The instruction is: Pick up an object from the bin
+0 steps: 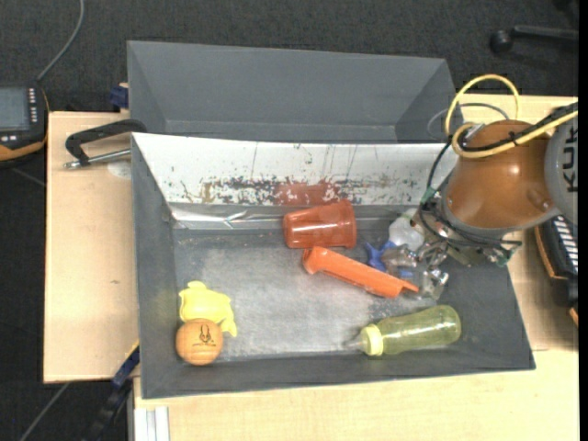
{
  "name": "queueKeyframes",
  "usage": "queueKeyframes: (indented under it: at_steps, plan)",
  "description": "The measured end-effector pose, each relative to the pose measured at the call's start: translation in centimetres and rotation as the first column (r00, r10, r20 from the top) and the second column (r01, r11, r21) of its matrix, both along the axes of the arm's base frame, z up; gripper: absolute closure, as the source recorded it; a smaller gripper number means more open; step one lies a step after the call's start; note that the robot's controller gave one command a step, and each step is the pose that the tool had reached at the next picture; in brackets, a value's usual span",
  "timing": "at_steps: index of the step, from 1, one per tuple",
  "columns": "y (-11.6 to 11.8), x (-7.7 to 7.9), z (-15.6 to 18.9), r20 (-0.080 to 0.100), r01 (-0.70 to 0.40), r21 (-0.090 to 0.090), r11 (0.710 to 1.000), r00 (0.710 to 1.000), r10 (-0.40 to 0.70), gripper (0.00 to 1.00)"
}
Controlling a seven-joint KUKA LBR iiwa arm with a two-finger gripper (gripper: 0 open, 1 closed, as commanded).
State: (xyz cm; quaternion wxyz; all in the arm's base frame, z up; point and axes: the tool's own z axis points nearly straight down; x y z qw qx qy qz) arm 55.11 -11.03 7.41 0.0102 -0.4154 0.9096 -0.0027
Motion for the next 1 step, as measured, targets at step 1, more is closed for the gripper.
queueKeyframes:
  at_steps: [1]
  plan:
    - [-0.16,-0.37,0.80,0.004,-0.011,0.000,1.000,1.000,0.011,1.00]
